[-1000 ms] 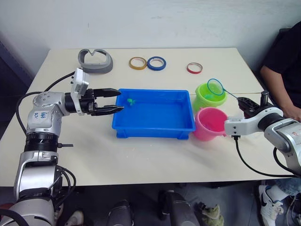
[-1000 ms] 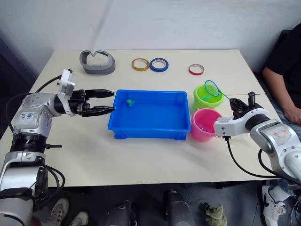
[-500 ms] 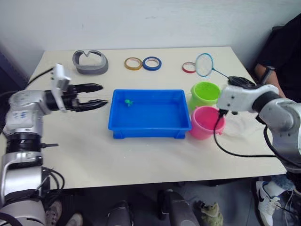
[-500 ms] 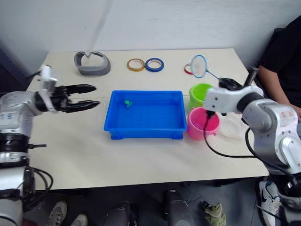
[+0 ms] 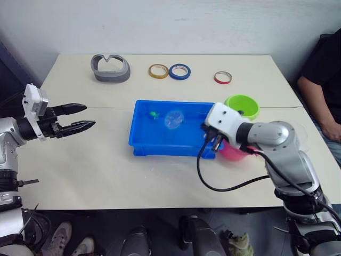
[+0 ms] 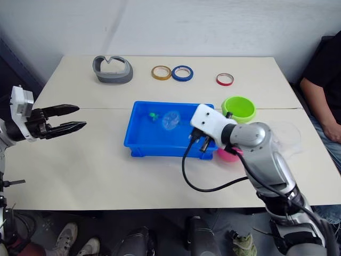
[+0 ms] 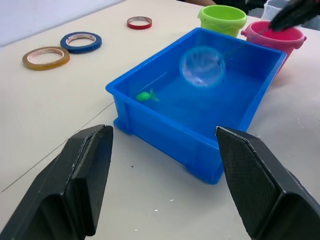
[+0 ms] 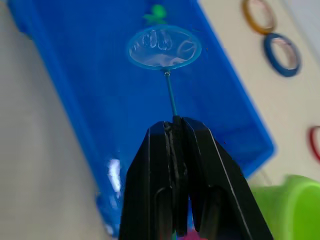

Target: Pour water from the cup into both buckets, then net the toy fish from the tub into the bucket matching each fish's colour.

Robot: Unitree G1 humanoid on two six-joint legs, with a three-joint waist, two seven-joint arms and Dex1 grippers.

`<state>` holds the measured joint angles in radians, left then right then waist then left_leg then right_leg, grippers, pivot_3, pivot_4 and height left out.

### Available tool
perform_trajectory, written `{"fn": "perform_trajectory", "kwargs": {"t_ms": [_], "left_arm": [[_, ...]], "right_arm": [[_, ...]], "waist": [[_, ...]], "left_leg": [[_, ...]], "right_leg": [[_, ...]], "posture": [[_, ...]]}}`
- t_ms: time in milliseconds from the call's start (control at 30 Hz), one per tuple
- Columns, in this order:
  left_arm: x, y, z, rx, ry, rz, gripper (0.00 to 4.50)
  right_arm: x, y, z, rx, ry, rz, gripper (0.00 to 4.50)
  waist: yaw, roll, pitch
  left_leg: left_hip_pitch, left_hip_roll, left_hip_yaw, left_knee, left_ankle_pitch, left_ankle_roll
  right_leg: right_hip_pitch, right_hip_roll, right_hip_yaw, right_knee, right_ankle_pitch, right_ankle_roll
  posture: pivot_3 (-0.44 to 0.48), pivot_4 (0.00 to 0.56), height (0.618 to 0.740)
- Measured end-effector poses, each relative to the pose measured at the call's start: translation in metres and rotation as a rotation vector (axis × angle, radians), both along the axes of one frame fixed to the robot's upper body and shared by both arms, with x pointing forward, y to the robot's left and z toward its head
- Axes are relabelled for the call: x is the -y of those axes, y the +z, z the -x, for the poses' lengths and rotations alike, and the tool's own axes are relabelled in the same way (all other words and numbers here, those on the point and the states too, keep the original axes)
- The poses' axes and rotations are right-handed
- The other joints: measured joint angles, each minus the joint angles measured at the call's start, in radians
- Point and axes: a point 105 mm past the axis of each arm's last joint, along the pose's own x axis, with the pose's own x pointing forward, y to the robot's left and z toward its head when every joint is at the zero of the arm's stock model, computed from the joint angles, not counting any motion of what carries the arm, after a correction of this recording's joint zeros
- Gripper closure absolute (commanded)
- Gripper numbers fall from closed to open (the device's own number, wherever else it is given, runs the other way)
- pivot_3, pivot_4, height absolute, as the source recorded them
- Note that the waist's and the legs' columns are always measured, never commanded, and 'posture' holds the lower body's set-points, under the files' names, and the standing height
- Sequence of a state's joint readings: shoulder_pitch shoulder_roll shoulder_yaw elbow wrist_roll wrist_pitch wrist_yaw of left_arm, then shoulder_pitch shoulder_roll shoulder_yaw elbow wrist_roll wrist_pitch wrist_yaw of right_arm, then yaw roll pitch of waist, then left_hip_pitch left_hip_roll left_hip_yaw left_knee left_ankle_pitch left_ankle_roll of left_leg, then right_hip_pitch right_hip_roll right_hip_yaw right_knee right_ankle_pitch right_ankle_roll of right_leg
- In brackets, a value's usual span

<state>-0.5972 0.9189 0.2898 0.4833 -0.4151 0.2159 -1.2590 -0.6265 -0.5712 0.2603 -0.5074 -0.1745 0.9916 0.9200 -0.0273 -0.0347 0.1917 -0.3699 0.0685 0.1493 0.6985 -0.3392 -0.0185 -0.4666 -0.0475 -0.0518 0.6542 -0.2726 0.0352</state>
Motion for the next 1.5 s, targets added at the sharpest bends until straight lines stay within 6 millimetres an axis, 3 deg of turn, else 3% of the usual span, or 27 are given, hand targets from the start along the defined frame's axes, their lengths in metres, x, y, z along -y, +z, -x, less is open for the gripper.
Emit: {"fn": "perform_trajectory", "kwargs": {"t_ms": [100, 333, 767, 900, 1167, 1500], "left_arm": [[0.0, 0.001, 0.0, 0.008, 0.008, 0.01, 0.9], [0.005, -0.006, -0.003, 0.016, 0.006, 0.025, 0.9], [0.008, -0.009, -0.007, 0.026, 0.011, 0.021, 0.9], [0.009, -0.009, -0.008, 0.025, 0.015, 0.018, 0.9], [0.012, -0.006, -0.008, 0.034, 0.008, 0.012, 0.9], [0.014, -0.006, -0.008, 0.028, 0.004, 0.017, 0.9]], "right_arm": [[-0.011, -0.011, -0.001, -0.076, -0.015, -0.041, 4.5], [-0.029, -0.015, -0.025, -0.15, -0.117, -0.147, 4.5], [-0.046, -0.033, -0.05, -0.237, -0.222, -0.243, 4.5], [-0.059, -0.029, -0.056, -0.24, -0.227, -0.318, 4.5], [-0.063, -0.021, -0.06, -0.222, -0.214, -0.388, 4.5], [-0.071, 0.005, -0.04, -0.176, -0.088, -0.445, 4.5]], "waist": [[-0.001, 0.0, 0.0], [-0.008, 0.0, 0.0], [-0.013, 0.0, 0.0], [-0.023, 0.0, 0.0], [-0.031, -0.001, 0.0], [-0.03, -0.001, -0.001]], "left_leg": [[0.001, 0.0, 0.0, 0.0, 0.0, 0.0], [0.001, 0.001, 0.001, 0.0, 0.0, -0.001], [-0.001, 0.001, 0.001, -0.001, 0.0, -0.001], [-0.001, 0.001, 0.001, -0.001, 0.0, -0.001], [-0.006, 0.002, 0.002, -0.001, 0.0, -0.002], [-0.006, 0.002, 0.002, -0.001, 0.0, -0.002]], "right_leg": [[0.0, 0.0, 0.0, 0.0, 0.0, 0.0], [-0.001, 0.001, 0.0, 0.002, 0.0, -0.001], [-0.003, 0.0, 0.0, 0.001, 0.0, -0.001], [-0.005, 0.0, 0.0, 0.002, 0.0, -0.001], [-0.013, -0.001, 0.003, 0.006, 0.0, 0.0], [-0.013, 0.0, 0.002, 0.005, 0.0, 0.0]], "posture": [[0.0, 0.15, 0.727], [0.0, 0.15, 0.727], [0.0, 0.15, 0.727], [0.0, 0.15, 0.727], [0.0, 0.15, 0.727], [0.0, 0.15, 0.727]]}}
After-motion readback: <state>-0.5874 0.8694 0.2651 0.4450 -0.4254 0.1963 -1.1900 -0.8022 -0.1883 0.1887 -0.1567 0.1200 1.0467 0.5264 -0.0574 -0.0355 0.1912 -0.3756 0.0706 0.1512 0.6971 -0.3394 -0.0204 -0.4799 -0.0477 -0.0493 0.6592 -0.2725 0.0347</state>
